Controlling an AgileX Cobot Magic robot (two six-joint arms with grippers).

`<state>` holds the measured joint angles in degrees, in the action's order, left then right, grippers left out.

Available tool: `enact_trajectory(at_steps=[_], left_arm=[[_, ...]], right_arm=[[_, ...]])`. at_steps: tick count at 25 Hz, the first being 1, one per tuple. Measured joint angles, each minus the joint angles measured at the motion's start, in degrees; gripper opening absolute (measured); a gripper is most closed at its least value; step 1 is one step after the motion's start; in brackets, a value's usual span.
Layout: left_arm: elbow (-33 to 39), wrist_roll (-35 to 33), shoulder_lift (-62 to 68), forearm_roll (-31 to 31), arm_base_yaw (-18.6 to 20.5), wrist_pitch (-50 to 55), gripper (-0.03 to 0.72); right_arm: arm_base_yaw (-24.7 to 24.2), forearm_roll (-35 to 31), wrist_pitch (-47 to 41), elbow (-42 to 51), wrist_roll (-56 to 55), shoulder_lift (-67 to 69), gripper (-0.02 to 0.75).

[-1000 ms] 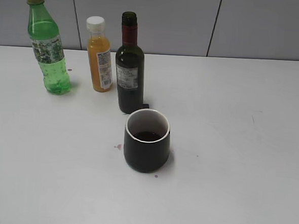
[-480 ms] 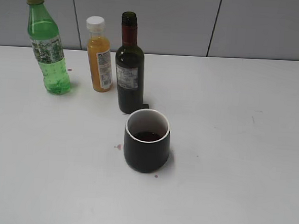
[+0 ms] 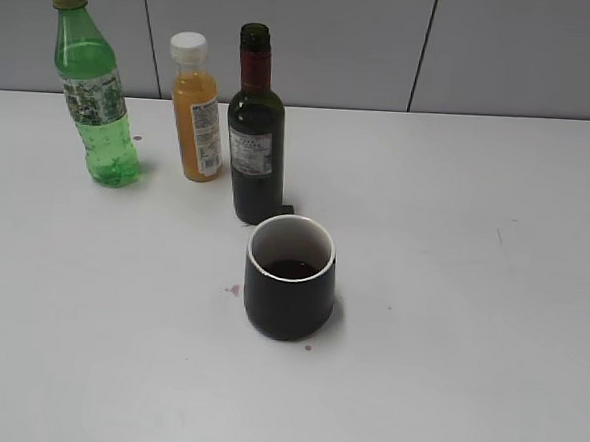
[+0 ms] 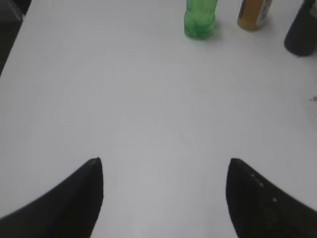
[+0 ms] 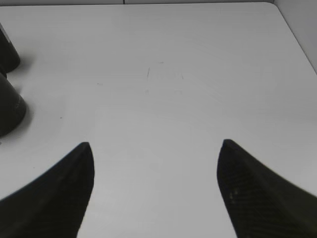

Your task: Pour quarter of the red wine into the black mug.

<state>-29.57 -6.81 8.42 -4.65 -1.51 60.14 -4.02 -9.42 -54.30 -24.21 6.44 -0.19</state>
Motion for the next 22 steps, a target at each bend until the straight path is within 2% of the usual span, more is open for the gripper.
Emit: enact_trajectory(at_steps=[5,22], left_arm=[[0.36,0.94,-8.37,0.72,0.0,0.16,0.578],[0.42,1.32,-8.71,1.09,0.0,0.16,0.571]], right_arm=[[0.0,-0.06,0.0,0.05,0.0,0.0,0.586],[0.0,-0.23,0.0,0.18,0.0,0.0,0.586]])
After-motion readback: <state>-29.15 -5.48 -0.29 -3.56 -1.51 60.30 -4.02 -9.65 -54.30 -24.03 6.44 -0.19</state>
